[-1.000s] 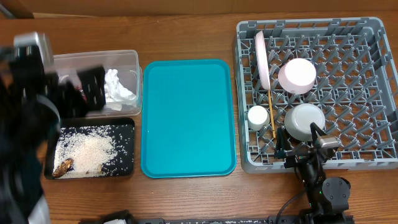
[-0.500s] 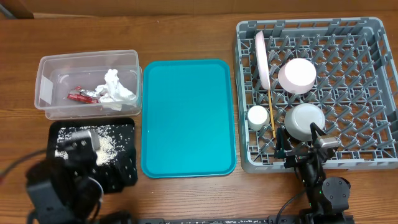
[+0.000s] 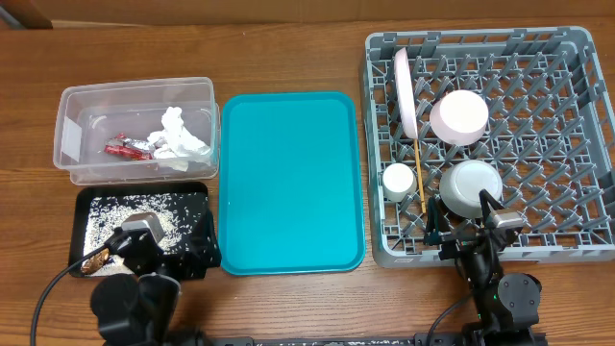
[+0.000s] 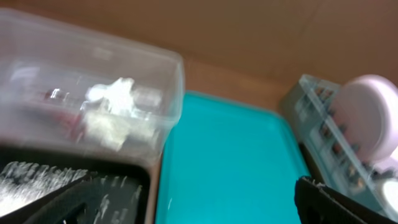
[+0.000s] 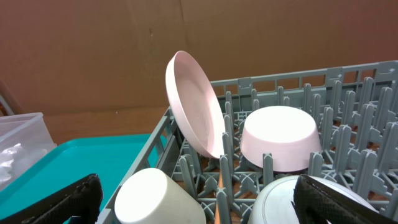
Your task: Sort waste into correct bins and load items into the dishwasher
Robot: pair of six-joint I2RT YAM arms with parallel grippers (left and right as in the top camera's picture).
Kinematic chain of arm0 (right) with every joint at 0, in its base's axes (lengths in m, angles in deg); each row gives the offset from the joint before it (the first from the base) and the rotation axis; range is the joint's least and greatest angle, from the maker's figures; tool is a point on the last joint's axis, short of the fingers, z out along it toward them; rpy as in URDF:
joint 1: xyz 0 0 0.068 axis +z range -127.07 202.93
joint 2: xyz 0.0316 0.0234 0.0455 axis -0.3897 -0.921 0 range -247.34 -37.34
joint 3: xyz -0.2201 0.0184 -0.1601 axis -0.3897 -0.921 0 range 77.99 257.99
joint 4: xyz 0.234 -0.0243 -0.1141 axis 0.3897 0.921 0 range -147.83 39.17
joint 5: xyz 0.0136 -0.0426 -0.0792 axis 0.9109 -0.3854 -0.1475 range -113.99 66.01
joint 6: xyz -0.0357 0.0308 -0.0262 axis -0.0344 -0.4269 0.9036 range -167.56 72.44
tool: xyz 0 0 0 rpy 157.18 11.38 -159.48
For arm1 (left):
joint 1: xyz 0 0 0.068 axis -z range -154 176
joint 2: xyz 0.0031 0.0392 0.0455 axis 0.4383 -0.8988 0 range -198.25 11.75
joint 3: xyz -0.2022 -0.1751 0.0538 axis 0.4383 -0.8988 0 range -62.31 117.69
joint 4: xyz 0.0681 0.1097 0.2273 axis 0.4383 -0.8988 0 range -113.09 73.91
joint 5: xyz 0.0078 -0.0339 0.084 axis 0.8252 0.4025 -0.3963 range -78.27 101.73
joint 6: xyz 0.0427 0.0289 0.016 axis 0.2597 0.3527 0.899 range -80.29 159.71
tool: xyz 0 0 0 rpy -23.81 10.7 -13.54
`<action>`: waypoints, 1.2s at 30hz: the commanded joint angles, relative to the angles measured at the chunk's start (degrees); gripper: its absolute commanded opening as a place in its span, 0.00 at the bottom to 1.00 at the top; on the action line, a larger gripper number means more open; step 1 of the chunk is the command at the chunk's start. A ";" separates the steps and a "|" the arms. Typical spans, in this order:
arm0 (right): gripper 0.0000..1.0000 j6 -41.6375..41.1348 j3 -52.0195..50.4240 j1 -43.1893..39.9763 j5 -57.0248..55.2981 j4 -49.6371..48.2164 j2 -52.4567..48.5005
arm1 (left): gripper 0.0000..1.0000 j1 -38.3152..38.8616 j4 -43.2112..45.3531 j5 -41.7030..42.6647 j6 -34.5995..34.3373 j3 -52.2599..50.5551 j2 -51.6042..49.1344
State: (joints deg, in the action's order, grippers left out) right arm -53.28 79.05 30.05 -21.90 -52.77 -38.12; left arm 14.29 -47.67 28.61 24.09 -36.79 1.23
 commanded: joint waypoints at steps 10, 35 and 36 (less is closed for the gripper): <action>1.00 0.35 -0.61 -0.07 -0.55 -0.39 0.61 | 1.00 5.42 26.62 -3.93 -4.11 -18.53 9.14; 1.00 0.35 -0.61 -0.07 -0.55 -0.39 0.61 | 1.00 12.72 26.99 -15.58 13.09 -25.18 10.34; 1.00 0.35 -0.61 -0.07 -0.55 -0.39 0.61 | 1.00 12.79 27.04 -15.54 13.09 -25.18 10.34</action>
State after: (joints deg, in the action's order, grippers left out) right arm -53.30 79.05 30.05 -21.88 -52.73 -38.14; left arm 26.45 -20.78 15.06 34.60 -61.32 10.80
